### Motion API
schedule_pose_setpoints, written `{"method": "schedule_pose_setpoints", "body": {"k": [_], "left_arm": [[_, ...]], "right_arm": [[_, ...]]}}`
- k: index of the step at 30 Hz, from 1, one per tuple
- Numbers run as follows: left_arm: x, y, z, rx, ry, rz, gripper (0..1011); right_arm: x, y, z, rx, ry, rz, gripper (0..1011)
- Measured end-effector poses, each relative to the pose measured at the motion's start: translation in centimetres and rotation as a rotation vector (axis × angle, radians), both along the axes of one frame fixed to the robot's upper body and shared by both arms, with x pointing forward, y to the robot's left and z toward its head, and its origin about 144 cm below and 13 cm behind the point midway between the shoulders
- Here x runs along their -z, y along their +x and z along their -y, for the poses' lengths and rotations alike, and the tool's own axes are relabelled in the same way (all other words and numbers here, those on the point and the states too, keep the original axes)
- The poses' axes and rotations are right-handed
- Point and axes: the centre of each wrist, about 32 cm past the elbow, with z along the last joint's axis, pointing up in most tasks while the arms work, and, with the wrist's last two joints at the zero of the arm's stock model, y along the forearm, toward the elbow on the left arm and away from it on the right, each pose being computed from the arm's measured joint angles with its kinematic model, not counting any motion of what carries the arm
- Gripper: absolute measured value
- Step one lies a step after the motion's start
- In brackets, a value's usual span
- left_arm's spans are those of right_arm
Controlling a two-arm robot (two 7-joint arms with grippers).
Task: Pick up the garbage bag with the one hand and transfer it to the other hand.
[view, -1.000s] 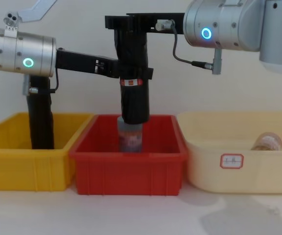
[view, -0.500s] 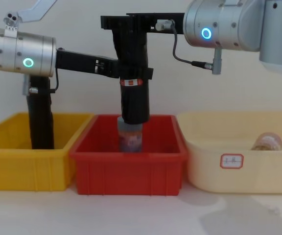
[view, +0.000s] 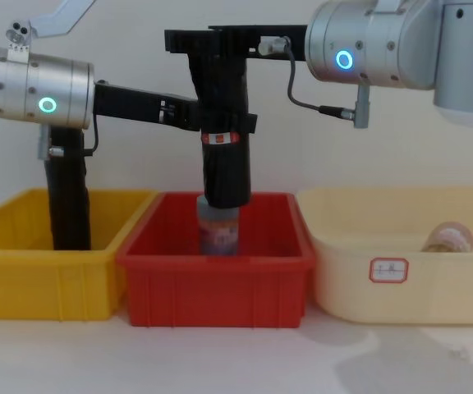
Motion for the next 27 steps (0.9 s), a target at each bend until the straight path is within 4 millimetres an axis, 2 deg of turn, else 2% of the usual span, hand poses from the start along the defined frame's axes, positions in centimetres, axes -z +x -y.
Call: {"method": "schedule_pose_setpoints", "body": {"k": [27], "left_arm": [[0.0, 0.0, 0.0, 0.0, 0.0, 0.0, 413]], "right_arm": [[0.27, 0.17, 0.02, -0.006, 0.0, -0.006, 1001]]}}
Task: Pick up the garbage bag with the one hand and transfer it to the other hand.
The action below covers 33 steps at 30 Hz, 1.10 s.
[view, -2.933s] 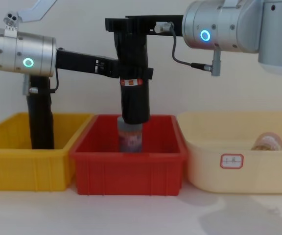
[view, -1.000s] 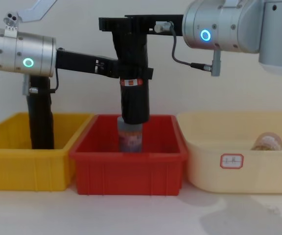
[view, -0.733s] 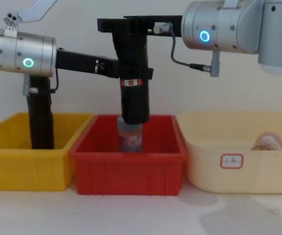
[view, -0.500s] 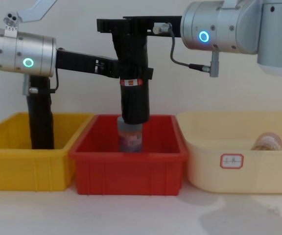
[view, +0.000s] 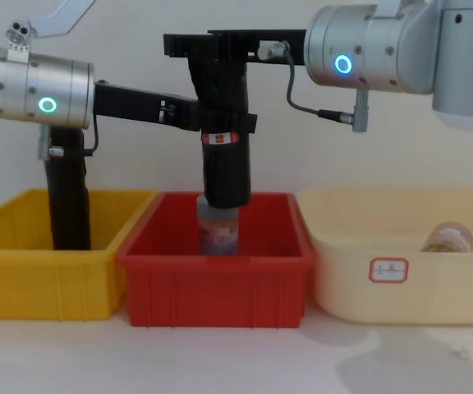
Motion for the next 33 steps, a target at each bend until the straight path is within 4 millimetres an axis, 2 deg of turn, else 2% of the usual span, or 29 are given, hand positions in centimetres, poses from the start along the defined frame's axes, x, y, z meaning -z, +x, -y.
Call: {"method": "schedule_pose_setpoints", "body": {"k": [33], "left_arm": [[0.0, 0.0, 0.0, 0.0, 0.0, 0.0, 413]], "right_arm": [[0.37, 0.25, 0.0, 0.011, 0.005, 0.009, 1001]]}}
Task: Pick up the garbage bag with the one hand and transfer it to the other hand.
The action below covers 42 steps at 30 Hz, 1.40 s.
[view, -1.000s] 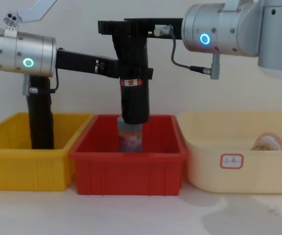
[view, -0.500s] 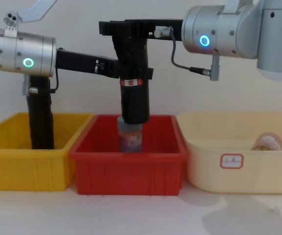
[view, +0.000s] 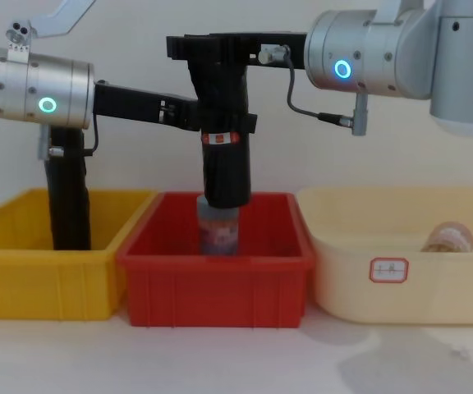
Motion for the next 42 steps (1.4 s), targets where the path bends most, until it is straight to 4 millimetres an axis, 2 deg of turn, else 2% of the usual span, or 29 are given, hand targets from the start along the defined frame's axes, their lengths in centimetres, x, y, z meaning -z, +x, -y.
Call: {"method": "schedule_pose_setpoints", "body": {"k": [39, 42], "left_arm": [[0.0, 0.0, 0.0, 0.0, 0.0, 0.0, 413], [0.0, 0.0, 0.0, 0.0, 0.0, 0.0, 413]], "right_arm": [[0.79, 0.08, 0.13, -0.01, -0.009, -0.009, 1001], [0.82, 0.1, 0.13, -0.009, -0.008, -0.009, 946]]}}
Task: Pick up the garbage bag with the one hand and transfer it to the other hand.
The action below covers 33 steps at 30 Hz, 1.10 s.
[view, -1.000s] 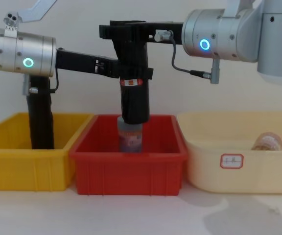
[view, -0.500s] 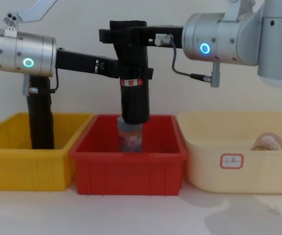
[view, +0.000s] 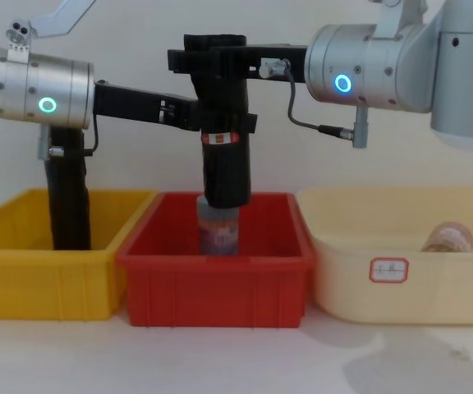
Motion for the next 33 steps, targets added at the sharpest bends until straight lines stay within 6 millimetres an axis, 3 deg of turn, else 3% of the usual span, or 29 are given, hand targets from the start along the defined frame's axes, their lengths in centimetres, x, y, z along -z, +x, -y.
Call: {"method": "schedule_pose_setpoints", "body": {"k": [6, 13, 33], "left_arm": [[0.0, 0.0, 0.0, 0.0, 0.0, 0.0, 413], [0.0, 0.0, 0.0, 0.0, 0.0, 0.0, 413], [0.0, 0.0, 0.0, 0.0, 0.0, 0.0, 413]], "right_arm": [[0.02, 0.02, 0.0, 0.0, 0.001, 0.0, 816], [0.03, 0.03, -0.01, 0.001, 0.003, 0.0, 589], [0.06, 0.04, -0.01, 0.002, 0.003, 0.0, 577]]}}
